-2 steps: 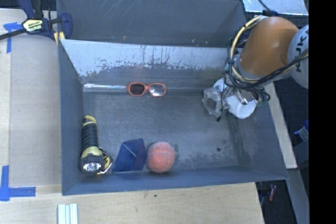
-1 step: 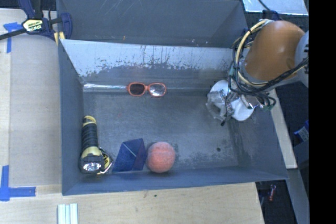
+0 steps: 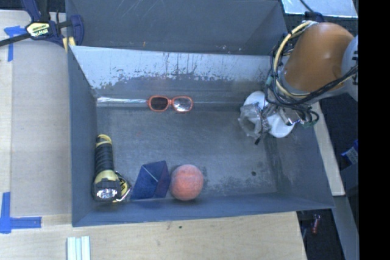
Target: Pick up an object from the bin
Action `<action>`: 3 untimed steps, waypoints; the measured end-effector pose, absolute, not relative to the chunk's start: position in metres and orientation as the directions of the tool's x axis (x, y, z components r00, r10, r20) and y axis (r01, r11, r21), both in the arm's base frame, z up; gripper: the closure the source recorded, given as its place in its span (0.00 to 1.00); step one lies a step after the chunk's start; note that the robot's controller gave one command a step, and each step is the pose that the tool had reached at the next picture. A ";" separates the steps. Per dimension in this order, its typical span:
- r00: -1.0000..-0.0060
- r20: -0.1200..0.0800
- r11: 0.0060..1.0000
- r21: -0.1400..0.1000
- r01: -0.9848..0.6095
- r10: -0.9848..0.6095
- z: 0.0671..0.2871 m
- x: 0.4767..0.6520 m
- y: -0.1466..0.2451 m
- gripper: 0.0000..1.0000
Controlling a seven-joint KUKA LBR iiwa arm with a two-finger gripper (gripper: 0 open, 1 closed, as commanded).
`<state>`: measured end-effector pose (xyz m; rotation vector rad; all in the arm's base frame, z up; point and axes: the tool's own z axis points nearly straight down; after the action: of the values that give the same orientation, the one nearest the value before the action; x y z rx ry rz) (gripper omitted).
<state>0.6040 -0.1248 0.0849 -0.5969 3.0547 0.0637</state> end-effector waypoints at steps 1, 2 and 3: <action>-0.829 -0.045 0.829 0.020 -0.559 -0.558 0.146 0.619 -0.098 1.00; -0.854 -0.055 0.855 0.019 -0.518 -0.517 0.142 0.621 -0.106 1.00; -0.730 -0.053 0.730 0.012 -0.683 -0.682 0.097 0.607 -0.084 1.00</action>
Offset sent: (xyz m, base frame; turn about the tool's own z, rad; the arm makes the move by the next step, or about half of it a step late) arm 0.0056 -0.0201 -0.0088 0.0219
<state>0.6067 -0.0845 0.0972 -1.1364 2.8804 0.0466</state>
